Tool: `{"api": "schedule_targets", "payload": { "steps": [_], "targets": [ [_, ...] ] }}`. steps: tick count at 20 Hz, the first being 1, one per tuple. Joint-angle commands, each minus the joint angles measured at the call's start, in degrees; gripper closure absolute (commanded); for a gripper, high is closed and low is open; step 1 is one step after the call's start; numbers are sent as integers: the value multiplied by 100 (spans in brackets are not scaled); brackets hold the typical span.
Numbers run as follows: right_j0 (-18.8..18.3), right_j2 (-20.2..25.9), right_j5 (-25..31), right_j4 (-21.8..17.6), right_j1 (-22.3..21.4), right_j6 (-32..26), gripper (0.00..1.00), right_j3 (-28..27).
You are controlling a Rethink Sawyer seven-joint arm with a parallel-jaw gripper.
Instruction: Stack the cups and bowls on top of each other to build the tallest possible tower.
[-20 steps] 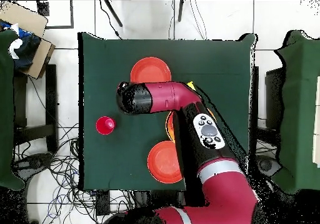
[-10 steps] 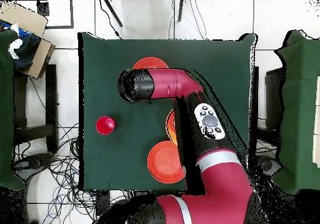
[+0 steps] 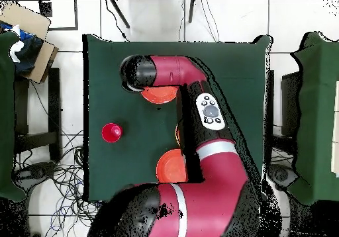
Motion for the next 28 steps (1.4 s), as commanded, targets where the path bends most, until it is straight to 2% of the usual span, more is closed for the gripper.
{"api": "schedule_targets", "payload": {
  "steps": [1,11,15,23,28],
  "targets": [
    [234,91,954,7,623,-216,0,-1234],
    [79,6,709,-198,671,-507,0,-993],
    [14,-1,648,-210,548,-545,0,-744],
    [28,28,693,-221,597,-582,0,-818],
    [-16,51,662,-344,818,-824,0,-982]
  ]
}}
